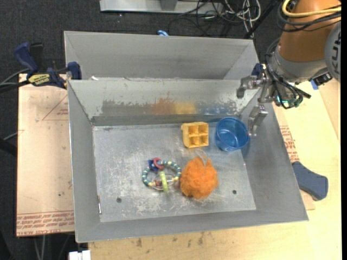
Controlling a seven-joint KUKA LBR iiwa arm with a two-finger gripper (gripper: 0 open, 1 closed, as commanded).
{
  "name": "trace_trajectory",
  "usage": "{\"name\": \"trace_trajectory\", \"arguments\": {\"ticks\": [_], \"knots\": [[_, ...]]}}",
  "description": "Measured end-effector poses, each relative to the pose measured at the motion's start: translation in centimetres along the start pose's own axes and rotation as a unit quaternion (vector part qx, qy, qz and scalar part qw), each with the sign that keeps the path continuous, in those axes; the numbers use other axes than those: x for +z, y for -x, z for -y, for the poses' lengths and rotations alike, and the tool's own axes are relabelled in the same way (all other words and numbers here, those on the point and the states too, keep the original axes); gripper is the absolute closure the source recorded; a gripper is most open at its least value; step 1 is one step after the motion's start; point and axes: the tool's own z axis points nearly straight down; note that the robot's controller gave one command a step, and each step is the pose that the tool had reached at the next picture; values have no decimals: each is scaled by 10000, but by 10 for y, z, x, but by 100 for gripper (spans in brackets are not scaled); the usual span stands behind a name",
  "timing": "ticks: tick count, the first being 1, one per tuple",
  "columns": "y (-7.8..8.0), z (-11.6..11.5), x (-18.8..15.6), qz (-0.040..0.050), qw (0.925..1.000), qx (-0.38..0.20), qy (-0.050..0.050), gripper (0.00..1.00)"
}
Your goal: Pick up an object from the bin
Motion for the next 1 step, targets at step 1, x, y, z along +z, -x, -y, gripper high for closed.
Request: {"name": "trace_trajectory", "arguments": {"ticks": [1], "knots": [[1, 0, -5, 40, 10000, -11, -7, 0]]}}
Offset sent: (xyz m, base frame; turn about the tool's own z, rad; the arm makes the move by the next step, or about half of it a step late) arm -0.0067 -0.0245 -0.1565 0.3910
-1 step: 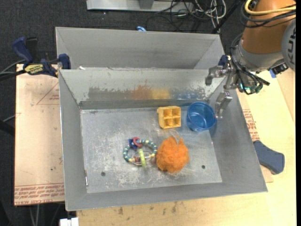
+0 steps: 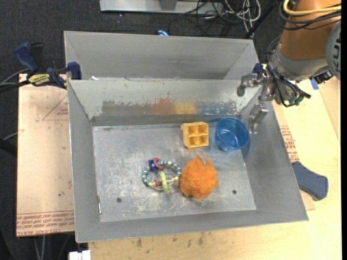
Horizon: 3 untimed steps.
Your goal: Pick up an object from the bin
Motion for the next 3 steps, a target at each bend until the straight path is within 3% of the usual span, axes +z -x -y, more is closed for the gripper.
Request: {"name": "trace_trajectory", "arguments": {"ticks": [1, 2, 3], "knots": [[-1, 7, 43, 16, 9985, 546, 2, 0], [-11, 28, 73, -8, 9890, 1481, 3, 0], [-15, 35, 90, -6, 9936, 1131, -1, 0]]}}
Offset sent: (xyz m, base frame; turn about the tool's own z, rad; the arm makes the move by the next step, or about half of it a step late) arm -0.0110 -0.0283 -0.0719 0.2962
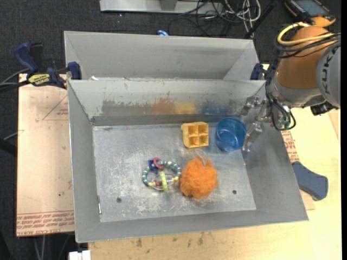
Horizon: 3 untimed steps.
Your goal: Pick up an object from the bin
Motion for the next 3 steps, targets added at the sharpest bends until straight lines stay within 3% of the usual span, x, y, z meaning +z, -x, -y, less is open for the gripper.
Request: {"name": "trace_trajectory", "arguments": {"ticks": [1, 2, 3], "knots": [[0, -11, 40, 11, 9898, 1423, 6, 0], [4, -17, 58, 60, 9926, 1214, 33, 100], [4, -17, 58, 60, 9926, 1213, 32, 100]]}}
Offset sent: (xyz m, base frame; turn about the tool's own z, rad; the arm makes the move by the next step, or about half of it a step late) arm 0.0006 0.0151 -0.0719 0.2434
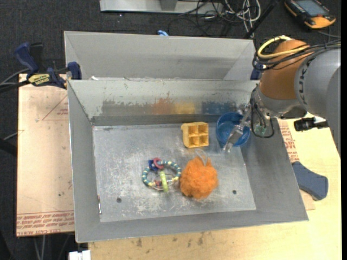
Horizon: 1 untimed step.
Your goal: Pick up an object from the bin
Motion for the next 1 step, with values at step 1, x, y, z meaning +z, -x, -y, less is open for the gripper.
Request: {"name": "trace_trajectory", "arguments": {"ticks": [1], "knots": [[0, 0, -1, -3, 10000, 0, -3, 100]]}}
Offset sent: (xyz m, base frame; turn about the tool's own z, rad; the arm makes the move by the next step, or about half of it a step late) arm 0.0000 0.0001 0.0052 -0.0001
